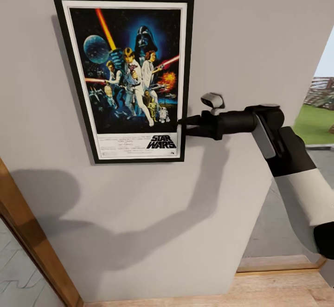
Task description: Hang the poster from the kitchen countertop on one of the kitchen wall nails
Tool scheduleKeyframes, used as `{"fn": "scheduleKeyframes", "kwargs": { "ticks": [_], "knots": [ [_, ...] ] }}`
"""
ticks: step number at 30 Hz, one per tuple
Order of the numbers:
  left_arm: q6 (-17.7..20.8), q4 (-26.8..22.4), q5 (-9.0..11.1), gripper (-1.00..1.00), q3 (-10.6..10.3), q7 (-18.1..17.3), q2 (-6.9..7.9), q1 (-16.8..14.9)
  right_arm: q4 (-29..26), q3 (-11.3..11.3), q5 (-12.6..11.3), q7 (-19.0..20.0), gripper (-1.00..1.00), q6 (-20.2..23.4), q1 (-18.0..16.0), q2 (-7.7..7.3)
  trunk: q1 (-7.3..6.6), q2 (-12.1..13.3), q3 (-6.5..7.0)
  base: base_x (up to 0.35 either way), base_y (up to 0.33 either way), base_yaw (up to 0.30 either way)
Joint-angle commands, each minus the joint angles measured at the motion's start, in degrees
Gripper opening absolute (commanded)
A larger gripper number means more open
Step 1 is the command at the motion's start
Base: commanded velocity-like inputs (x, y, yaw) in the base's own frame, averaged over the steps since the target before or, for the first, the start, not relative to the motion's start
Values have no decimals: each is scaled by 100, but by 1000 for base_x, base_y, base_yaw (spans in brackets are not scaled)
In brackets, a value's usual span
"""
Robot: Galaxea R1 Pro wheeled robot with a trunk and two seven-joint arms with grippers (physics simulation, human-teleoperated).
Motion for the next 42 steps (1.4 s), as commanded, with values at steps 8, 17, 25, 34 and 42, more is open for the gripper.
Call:
{"fn": "scheduleKeyframes", "kwargs": {
  "ticks": [8,17,25,34,42],
  "knots": [
    [-9,-6,2,100,9,-8,3,0,265,-560,441,-579,100,435,-7,173,4,-12,-12,0,0,0],
    [-9,-6,1,100,3,-8,3,0,264,-558,442,-576,100,436,-7,171,4,-12,-12,-147,0,0],
    [-9,-6,0,100,1,-8,3,0,257,-554,427,-569,100,430,-7,171,4,-12,-12,-241,0,0],
    [-9,-6,1,100,1,-8,3,0,255,-551,420,-559,100,420,14,163,4,-12,-12,-218,0,0],
    [-9,-6,1,100,1,-20,3,0,-91,-561,412,-505,100,290,995,150,4,-12,-12,-153,0,0]
  ]
}}
